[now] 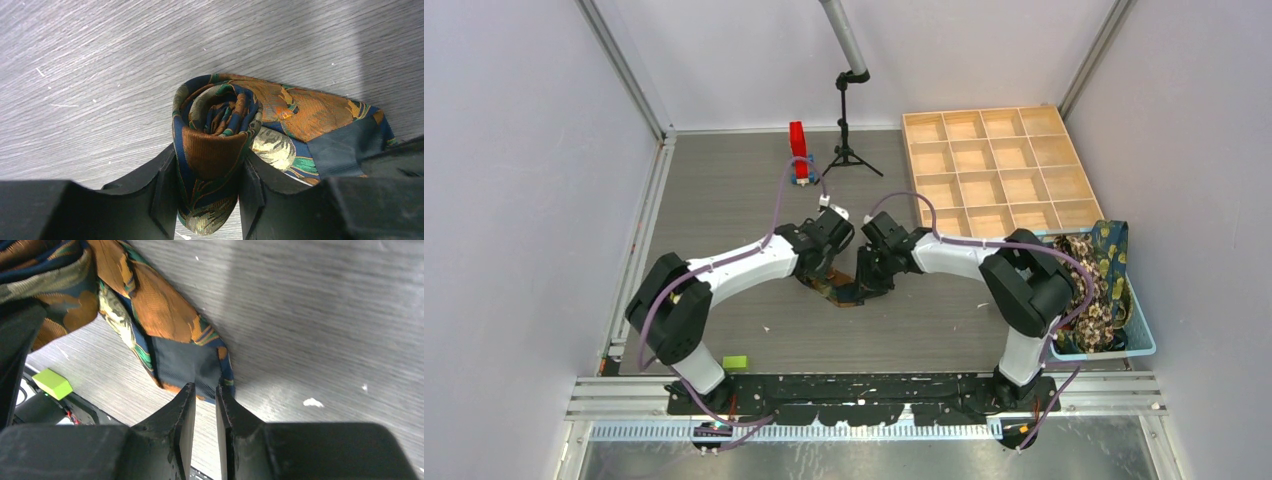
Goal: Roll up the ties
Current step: Roll the tie at the center of the board.
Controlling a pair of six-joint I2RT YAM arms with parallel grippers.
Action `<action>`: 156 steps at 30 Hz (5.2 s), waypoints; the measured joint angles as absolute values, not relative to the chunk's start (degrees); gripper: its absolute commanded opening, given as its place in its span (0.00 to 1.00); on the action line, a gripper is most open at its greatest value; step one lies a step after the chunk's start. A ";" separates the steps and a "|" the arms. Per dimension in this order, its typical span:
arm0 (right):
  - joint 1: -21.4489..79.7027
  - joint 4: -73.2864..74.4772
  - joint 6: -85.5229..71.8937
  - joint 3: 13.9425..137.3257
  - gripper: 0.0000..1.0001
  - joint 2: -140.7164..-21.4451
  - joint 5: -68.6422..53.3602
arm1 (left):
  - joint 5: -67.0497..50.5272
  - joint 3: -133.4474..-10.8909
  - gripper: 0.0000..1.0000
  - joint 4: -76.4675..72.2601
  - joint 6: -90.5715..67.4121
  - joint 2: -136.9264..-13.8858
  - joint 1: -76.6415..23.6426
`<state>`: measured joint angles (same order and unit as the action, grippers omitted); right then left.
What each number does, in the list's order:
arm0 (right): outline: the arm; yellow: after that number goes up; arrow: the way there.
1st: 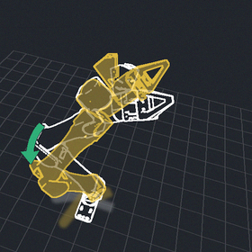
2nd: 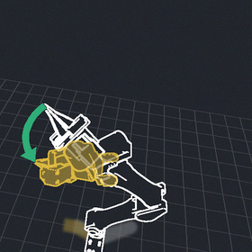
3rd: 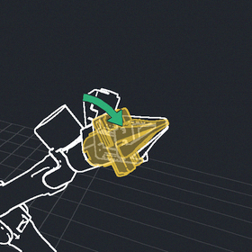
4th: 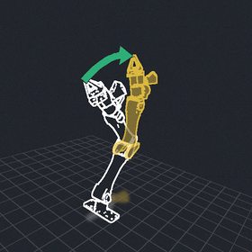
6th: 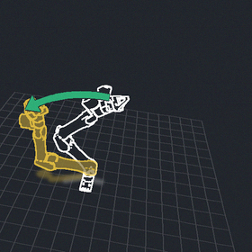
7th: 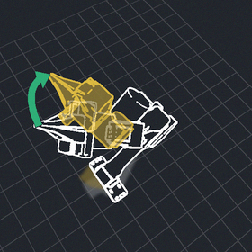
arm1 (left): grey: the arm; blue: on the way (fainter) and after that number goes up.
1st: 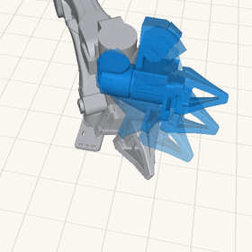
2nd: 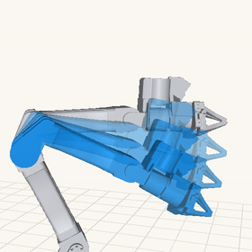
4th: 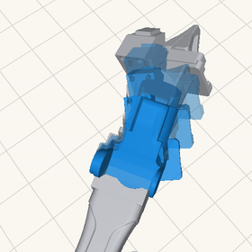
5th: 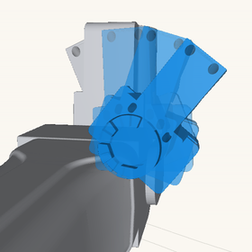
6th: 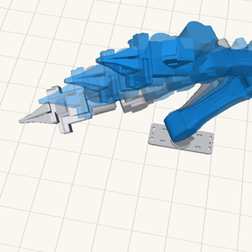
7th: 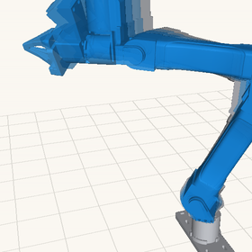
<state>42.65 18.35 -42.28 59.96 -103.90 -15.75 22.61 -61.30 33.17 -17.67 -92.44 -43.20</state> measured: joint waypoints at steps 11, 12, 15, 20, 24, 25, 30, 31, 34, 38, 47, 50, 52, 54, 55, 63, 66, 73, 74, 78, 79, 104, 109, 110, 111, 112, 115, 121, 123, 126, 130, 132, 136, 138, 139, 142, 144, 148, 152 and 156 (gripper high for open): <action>42.65 22.24 -42.44 53.10 0.27 -96.47 -13.65 | 32.93 -65.06 0.41 34.57 -17.47 -98.21 -49.76; 42.65 22.68 -42.44 52.40 0.27 -95.18 -13.43 | 33.80 -65.58 0.42 34.76 -17.47 -98.94 -50.35; 42.44 24.80 -42.57 50.41 0.27 -90.54 -12.34 | 35.83 -66.76 0.42 35.24 -17.52 -100.71 -51.83; 42.54 27.33 -43.83 47.31 0.27 -80.38 -9.89 | 38.57 -68.71 0.43 36.07 -17.74 -104.22 -54.76; 42.52 29.67 -45.74 45.78 0.27 -72.82 -6.96 | 40.21 -70.52 0.46 37.26 -18.02 -106.89 -56.47; 42.50 30.20 -46.22 45.17 0.27 -70.76 -6.11 | 40.58 -70.96 0.48 37.58 -18.09 -107.42 -56.75; 42.24 32.69 -48.05 43.13 0.27 -63.96 -3.03 | 40.80 -71.83 0.67 38.46 -18.90 -108.86 -57.65; 42.24 33.12 -48.31 43.03 0.27 -63.35 -2.76 | 40.53 -71.99 0.70 38.63 -19.07 -108.99 -57.78; 42.19 34.20 -48.93 42.83 0.27 -61.84 -2.09 | 39.72 -72.25 0.74 39.07 -19.14 -109.12 -58.11; 42.19 35.03 -49.82 42.81 0.27 -60.27 -1.63 | 38.46 -72.53 0.77 39.77 -19.09 -109.08 -58.24; 42.15 35.59 -50.76 42.83 0.35 -57.25 1.78 | 32.62 -72.66 0.84 41.30 -19.11 -103.74 -58.57; 42.15 35.46 -50.87 42.85 0.43 -57.87 2.68 | 29.95 -72.55 0.85 41.47 -18.98 -99.33 -58.63; 42.15 34.83 -50.96 42.85 0.47 -58.72 3.25 | 28.08 -72.34 0.85 41.43 -18.87 -95.79 -58.50; 42.15 33.76 -51.00 42.85 0.51 -59.75 3.68 | 26.00 -71.90 0.84 41.43 -18.59 -91.94 -57.76; 42.15 33.26 -51.05 42.85 0.53 -60.07 3.81 | 24.64 -71.50 0.83 41.41 -18.37 -89.84 -57.30; 42.37 19.73 -52.16 42.04 0.67 -64.16 2.76 | 13.45 -67.16 0.78 40.69 -15.35 -79.75 -43.24; 42.72 13.98 -52.69 41.50 0.68 -68.71 1.48 | 9.72 -66.74 0.74 40.56 -14.09 -79.94 -37.71; 43.03 1.34 -53.08 41.17 0.68 -79.44 -2.87 | 6.15 -67.94 0.72 40.77 -11.55 -87.31 -34.70; 43.03 -0.49 -53.04 41.17 0.68 -80.64 -3.57 | 5.91 -68.03 0.72 40.73 -11.42 -88.77 -34.70; 43.03 -4.36 -52.36 41.87 0.69 -84.77 -5.80 | 5.21 -68.03 0.72 40.80 -11.22 -92.14 -34.70; 43.03 -4.89 -52.10 42.17 0.69 -85.65 -6.31 | 5.04 -68.05 0.72 40.80 -11.22 -92.51 -34.70; 39.22 -10.66 -46.65 43.57 0.69 -92.25 -14.66 | -3.31 -67.11 0.63 38.54 -11.11 -93.30 -34.74; 38.76 -12.19 -46.65 43.59 0.69 -94.96 -16.38 | -4.38 -66.30 0.64 37.74 -11.29 -93.65 -34.81; 38.70 -12.38 -46.65 43.59 0.69 -95.26 -16.75 | -4.56 -66.06 0.64 37.63 -11.31 -93.76 -34.81; 38.59 -12.56 -46.65 43.59 0.69 -95.50 -16.99 | -4.67 -65.89 0.64 37.52 -11.31 -93.86 -34.83; 38.50 -12.88 -46.63 43.59 0.69 -95.74 -17.34 | -4.82 -65.76 0.65 37.45 -11.33 -94.02 -34.83; 38.39 -13.98 -46.65 43.59 0.69 -96.49 -18.33 | -5.50 -65.63 0.65 37.06 -11.33 -94.54 -34.87; 38.37 -17.37 -46.68 42.61 0.68 -97.01 -20.78 | -6.37 -65.63 0.64 36.75 -11.33 -95.29 -35.24; 38.35 -18.15 -46.63 42.17 0.68 -97.01 -21.21 | -6.61 -65.63 0.64 36.64 -11.33 -95.57 -35.33; 38.13 -18.33 -46.09 42.04 0.68 -97.01 -21.23 | -6.72 -65.63 0.64 36.62 -11.33 -95.98 -35.46; 38.11 -17.39 -44.27 42.04 0.68 -97.01 -19.99 | -6.98 -65.63 0.62 36.62 -11.31 -96.27 -35.51; 38.06 -16.36 -43.13 42.06 0.68 -97.01 -19.11 | -7.18 -65.63 0.61 36.60 -11.31 -96.42 -35.51; 38.04 -14.13 -41.60 42.70 0.67 -96.99 -18.13 | -7.44 -65.65 0.60 36.51 -11.31 -96.88 -35.51; 38.06 -12.86 -41.01 43.29 0.67 -96.99 -17.85 | -7.73 -65.67 0.59 36.47 -11.31 -97.06 -35.51; 38.06 -12.53 -40.95 43.44 0.66 -96.99 -17.85 | -7.86 -65.69 0.59 36.45 -11.33 -97.12 -35.51; 38.06 -12.75 -41.54 43.44 0.65 -97.23 -18.13 | -8.25 -65.87 0.58 36.47 -11.33 -97.32 -35.51; 38.09 -13.96 -42.35 43.44 0.64 -98.04 -18.98 | -8.27 -65.87 0.58 36.47 -11.33 -97.45 -35.51; 38.11 -18.74 -44.84 43.46 0.62 -100.55 -21.63 | -8.25 -66.00 0.57 36.51 -11.33 -97.91 -35.48; 38.11 -23.53 -47.64 43.44 0.60 -102.94 -23.70 | -8.19 -66.19 0.56 36.67 -11.33 -98.28 -35.44; 38.06 -25.56 -49.50 43.44 0.54 -104.14 -24.38 | -8.08 -66.22 0.56 36.71 -11.31 -98.41 -35.24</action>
<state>38.06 -25.56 -49.50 43.44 -104.14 -24.38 -8.08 -66.22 36.71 -11.31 -98.41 -35.24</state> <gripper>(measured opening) 0.584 0.565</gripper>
